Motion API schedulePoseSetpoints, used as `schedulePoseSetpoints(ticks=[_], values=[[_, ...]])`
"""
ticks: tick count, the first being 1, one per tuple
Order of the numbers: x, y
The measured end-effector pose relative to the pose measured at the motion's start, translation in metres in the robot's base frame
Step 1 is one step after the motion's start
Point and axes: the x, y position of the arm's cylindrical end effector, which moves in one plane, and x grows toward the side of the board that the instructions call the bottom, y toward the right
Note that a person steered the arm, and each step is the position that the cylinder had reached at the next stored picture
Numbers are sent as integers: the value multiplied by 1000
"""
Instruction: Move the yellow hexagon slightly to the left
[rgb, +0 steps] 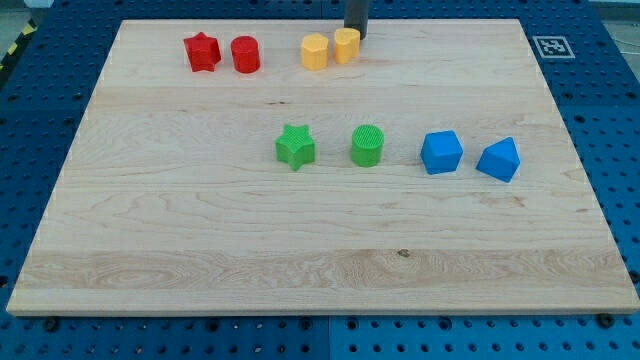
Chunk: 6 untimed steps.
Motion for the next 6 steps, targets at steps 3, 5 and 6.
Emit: schedulePoseSetpoints(ticks=[3, 5, 6], values=[[8, -15], [6, -52], [6, -76]])
